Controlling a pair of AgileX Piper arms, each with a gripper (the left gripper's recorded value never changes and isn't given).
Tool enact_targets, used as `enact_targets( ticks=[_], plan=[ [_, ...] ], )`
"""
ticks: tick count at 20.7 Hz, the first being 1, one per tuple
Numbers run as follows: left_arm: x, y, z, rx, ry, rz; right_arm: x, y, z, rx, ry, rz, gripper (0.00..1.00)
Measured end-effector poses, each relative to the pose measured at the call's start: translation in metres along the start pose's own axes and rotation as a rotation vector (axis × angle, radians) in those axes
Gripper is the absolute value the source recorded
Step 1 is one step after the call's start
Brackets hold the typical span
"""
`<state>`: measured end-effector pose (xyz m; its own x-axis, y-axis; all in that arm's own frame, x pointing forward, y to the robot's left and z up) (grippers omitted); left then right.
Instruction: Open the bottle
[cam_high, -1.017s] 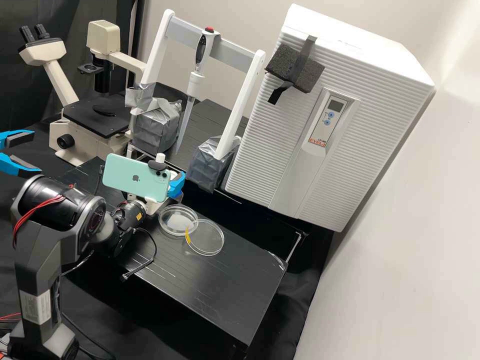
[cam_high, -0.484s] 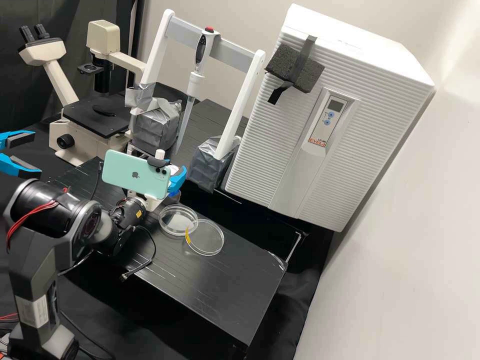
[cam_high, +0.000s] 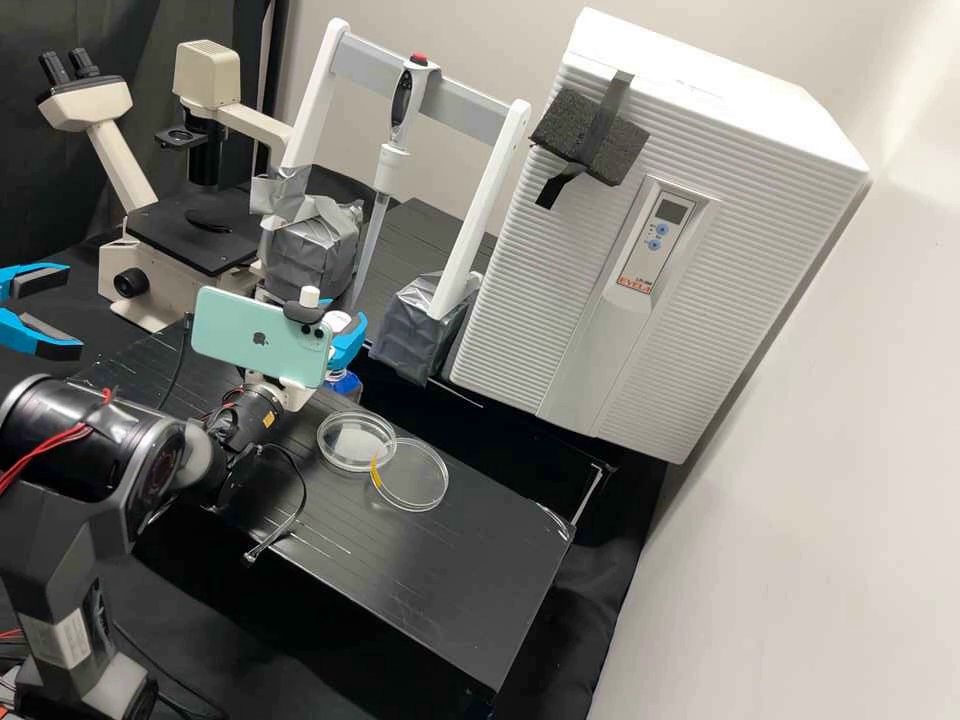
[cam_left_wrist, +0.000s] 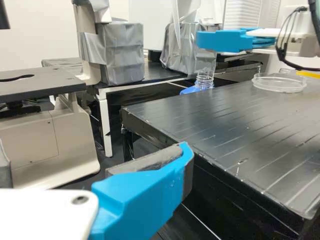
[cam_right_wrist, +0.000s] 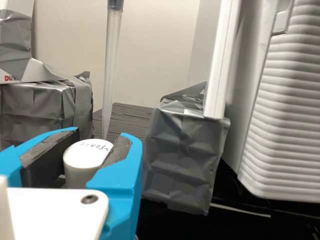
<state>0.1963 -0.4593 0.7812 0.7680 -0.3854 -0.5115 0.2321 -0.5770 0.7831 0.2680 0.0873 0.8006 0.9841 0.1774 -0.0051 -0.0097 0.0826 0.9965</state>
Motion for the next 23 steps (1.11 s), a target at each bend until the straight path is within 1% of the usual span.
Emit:
enact_targets(
  ticks=[5, 9, 11, 12, 15, 17, 18, 22, 23],
  plan=[
    [-0.0001, 0.000, 0.000, -0.001, 0.000, -0.001, -0.021, 0.001, 0.001, -0.002, 0.016, 0.017, 0.00],
    [-0.0001, 0.000, 0.000, -0.001, 0.000, -0.001, -0.040, -0.007, 0.000, -0.002, 0.040, -0.006, 0.00],
    [-0.0001, 0.000, 0.000, -0.001, 0.000, -0.001, -0.048, -0.014, -0.002, -0.001, 0.058, -0.026, 0.00],
    [-0.0004, 0.000, 0.001, 0.003, 0.000, 0.002, -0.051, -0.017, -0.003, 0.002, 0.063, -0.041, 0.00],
    [-0.0009, 0.002, 0.001, 0.009, -0.001, 0.008, -0.056, -0.026, -0.001, 0.006, 0.057, -0.072, 0.00],
    [-0.0011, 0.002, 0.002, 0.011, -0.001, 0.009, -0.061, -0.031, 0.001, 0.011, 0.043, -0.083, 0.00],
    [-0.0011, 0.002, 0.002, 0.012, -0.002, 0.010, -0.062, -0.034, 0.003, 0.013, 0.031, -0.098, 0.00],
    [-0.0012, 0.003, 0.002, 0.013, -0.002, 0.011, -0.065, -0.043, 0.009, 0.013, 0.000, -0.135, 0.00],
    [-0.0012, 0.003, 0.002, 0.013, -0.002, 0.011, -0.066, -0.043, 0.009, 0.012, 0.002, -0.132, 0.00]
  ],
)
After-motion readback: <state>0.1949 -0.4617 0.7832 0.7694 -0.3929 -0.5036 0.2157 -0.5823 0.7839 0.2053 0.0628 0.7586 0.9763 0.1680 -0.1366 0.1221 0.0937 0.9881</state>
